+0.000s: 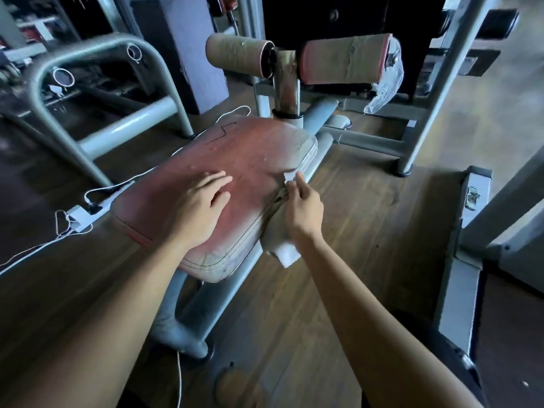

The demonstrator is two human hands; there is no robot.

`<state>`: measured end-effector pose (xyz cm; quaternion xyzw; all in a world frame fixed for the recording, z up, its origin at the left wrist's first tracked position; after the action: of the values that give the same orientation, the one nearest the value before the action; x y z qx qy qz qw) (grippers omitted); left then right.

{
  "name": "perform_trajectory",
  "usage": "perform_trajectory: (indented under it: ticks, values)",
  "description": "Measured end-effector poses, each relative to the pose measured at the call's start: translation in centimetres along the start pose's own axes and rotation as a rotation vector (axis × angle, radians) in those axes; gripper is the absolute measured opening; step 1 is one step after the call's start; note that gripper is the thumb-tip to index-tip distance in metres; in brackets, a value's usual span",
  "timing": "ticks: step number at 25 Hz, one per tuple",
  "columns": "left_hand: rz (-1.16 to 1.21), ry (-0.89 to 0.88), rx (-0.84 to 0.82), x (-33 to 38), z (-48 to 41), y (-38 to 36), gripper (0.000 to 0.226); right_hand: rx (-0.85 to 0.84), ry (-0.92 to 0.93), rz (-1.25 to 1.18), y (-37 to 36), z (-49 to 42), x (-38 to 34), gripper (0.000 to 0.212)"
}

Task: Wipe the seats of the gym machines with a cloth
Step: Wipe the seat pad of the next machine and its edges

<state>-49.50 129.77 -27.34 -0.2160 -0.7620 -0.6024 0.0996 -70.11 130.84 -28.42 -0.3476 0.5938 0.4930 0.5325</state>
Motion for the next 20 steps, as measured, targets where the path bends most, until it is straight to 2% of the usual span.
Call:
perform_trajectory:
  ticks: [3,5,9,14,20]
  values:
    - [-0.005,0.039,0.008,0.6,-0.1,0.2,0.038,-0.098,0.074,-0.036,-1.2,5.3,1.2,0.015]
    - [-0.006,0.058,0.005,0.7,0.2,0.3,0.038,-0.125,0.117,-0.054,-1.6,5.8,1.4,0.011]
    - [-0.004,0.058,0.019,0.8,0.2,0.4,0.037,-0.029,0.028,0.015,-1.1,-0.9,1.3,0.017]
    - [-0.073,0.065,0.032,1.6,0.4,0.9,0.037,-0.158,0.148,-0.045,-1.8,5.3,2.6,0.016]
    - [-0.015,0.065,0.03,1.1,0.3,0.5,0.037,-0.034,0.053,0.006,-1.1,-0.9,1.8,0.02]
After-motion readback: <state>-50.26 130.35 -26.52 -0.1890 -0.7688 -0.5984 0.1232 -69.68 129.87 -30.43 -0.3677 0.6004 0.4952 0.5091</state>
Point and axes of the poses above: each hand's wrist, its own z-axis away from the middle knuckle, its own y-axis out of the back of the hand, x = y × z, the point moved 2 cm from there along -z, towards the middle knuckle
